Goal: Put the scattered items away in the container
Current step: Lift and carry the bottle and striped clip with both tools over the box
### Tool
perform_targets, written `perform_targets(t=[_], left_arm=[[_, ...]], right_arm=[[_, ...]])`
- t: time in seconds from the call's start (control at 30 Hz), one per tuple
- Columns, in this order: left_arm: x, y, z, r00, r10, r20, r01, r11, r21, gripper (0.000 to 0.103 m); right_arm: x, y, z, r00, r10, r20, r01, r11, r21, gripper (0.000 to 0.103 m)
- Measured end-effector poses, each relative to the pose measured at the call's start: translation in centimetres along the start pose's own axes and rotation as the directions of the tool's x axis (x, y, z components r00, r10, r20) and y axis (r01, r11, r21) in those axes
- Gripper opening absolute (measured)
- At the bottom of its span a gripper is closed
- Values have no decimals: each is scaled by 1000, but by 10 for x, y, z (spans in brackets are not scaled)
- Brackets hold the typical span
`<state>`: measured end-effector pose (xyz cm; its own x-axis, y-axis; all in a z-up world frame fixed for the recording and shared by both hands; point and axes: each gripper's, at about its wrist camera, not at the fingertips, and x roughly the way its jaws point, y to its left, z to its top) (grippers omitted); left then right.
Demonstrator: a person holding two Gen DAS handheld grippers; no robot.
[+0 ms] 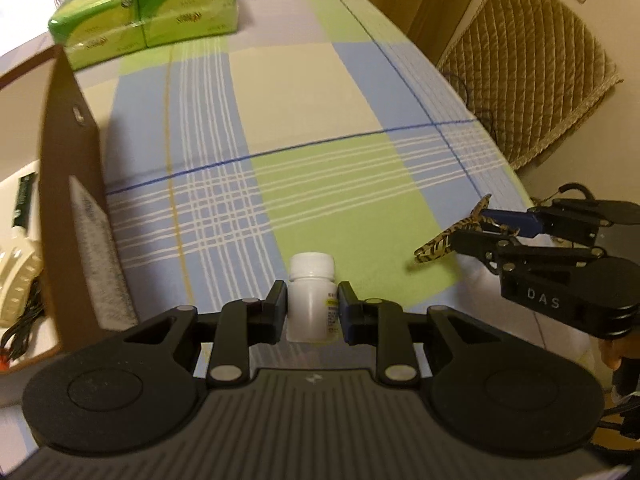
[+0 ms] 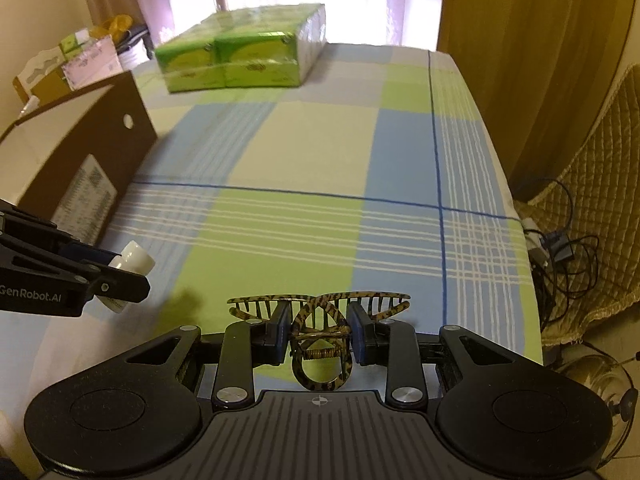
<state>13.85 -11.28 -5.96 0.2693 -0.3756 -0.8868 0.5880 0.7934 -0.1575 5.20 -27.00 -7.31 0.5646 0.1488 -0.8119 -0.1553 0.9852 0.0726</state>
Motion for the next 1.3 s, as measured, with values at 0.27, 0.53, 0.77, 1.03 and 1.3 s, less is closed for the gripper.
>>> perform_targets(t=[0.27, 0.53, 0.77, 1.03, 1.3], left_arm=[[-45, 18, -16, 997, -12, 75, 18, 997, -73, 22], [-96, 45, -35, 987, 23, 157, -3, 992, -127, 22], [-126, 76, -51, 980, 78, 184, -43, 982, -184, 22], [-157, 111, -66, 967, 127, 221, -77, 971, -225, 22], [-183, 156, -75, 949, 190, 253, -121, 957, -265, 22]], right_arm=[[-25, 32, 5, 997, 63, 42, -62, 998, -31, 33], [-41, 77, 18, 985, 147, 85, -140, 986, -88, 33], [-46, 117, 29, 971, 214, 110, -198, 971, -137, 33], [-45, 163, 46, 950, 286, 126, -257, 945, -203, 33], [-39, 203, 70, 931, 330, 156, -285, 924, -255, 33]])
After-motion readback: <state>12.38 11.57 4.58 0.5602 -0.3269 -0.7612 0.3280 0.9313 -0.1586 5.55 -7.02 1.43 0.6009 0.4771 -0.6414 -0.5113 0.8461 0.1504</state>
